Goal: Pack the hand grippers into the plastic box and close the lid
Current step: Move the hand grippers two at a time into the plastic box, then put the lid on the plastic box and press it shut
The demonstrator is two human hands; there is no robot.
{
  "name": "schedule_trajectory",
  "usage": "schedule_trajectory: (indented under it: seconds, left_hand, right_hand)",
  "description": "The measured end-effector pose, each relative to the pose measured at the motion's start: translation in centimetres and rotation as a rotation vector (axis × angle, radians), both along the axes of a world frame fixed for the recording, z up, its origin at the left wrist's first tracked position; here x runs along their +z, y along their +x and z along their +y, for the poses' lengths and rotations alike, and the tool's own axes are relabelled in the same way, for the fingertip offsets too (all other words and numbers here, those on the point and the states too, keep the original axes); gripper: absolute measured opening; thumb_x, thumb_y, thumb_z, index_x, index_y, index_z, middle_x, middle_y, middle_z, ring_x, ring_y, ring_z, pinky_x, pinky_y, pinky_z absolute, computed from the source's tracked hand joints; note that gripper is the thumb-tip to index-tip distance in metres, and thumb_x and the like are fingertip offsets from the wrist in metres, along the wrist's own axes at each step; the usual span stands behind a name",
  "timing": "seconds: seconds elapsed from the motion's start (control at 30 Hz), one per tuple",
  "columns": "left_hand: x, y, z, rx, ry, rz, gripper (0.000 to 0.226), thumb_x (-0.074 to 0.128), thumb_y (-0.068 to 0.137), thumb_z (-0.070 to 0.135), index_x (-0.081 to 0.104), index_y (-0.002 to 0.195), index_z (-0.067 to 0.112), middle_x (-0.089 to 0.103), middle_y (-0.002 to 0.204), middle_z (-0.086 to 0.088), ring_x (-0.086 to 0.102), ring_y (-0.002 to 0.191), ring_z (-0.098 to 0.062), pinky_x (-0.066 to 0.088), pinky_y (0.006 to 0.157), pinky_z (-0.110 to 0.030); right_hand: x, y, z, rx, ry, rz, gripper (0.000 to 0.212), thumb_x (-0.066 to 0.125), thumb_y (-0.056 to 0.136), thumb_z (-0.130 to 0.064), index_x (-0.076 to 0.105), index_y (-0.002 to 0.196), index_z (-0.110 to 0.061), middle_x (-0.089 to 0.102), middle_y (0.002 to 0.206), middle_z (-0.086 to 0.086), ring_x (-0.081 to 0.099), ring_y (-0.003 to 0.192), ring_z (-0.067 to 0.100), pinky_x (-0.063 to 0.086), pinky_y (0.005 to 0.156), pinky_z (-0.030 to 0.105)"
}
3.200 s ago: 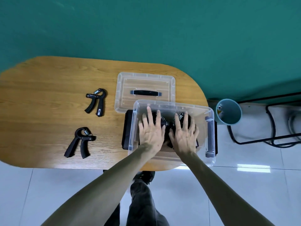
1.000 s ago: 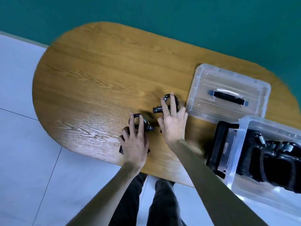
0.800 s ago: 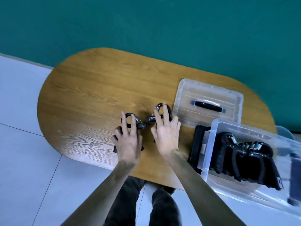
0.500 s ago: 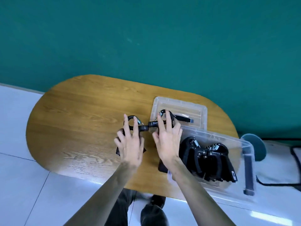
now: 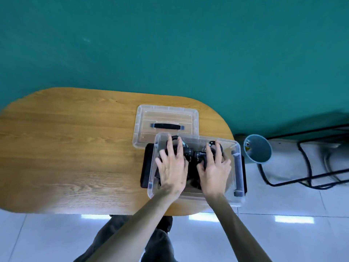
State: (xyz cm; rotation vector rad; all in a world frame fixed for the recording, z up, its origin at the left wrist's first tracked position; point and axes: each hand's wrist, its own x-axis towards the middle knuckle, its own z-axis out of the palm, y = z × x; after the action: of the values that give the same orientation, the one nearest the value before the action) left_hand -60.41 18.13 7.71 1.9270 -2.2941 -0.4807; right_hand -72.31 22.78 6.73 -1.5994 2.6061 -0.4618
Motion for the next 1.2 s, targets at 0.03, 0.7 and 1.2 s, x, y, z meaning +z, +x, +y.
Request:
schedule_trajectory:
  seconds: [0.03, 0.7, 1.2]
  left_hand:
    - [-0.3, -0.6, 0.4, -0.005, 0.013, -0.006, 0.074, 0.061, 0.094, 0.031, 0.027, 0.158, 0.020, 0.014, 0.167, -0.016, 0.047, 0.094, -0.032, 0.038, 0.075, -0.044]
    - [-3.9, -3.0, -0.2, -0.032, 0.158, -0.171, 0.071, 0.046, 0.101, 0.032, 0.009, 0.161, 0.022, -0.006, 0.168, -0.018, 0.040, 0.115, -0.030, 0.032, 0.085, -0.043]
    - [-0.3, 0.9, -9.7, -0.207, -0.101, -0.190, 0.062, 0.025, 0.105, 0.049, 0.015, 0.159, 0.022, 0.015, 0.167, -0.016, 0.035, 0.139, -0.040, 0.037, 0.100, -0.053]
  right_hand:
    - [-0.5, -0.6, 0.4, -0.004, 0.007, 0.002, 0.062, 0.070, 0.083, -0.015, 0.053, 0.142, -0.018, 0.038, 0.158, 0.008, 0.048, 0.098, 0.039, 0.045, 0.085, 0.048]
    - [-4.1, -2.5, -0.7, 0.015, 0.285, -0.077, 0.053, 0.064, 0.081, -0.027, 0.051, 0.131, -0.016, 0.034, 0.159, 0.005, 0.048, 0.104, 0.038, 0.043, 0.083, 0.048]
    - [-0.1, -1.4, -7.9, 0.150, 0.204, 0.017, 0.062, 0.044, 0.099, -0.042, 0.026, 0.154, -0.020, 0.018, 0.165, 0.015, 0.024, 0.146, 0.043, 0.032, 0.109, 0.057]
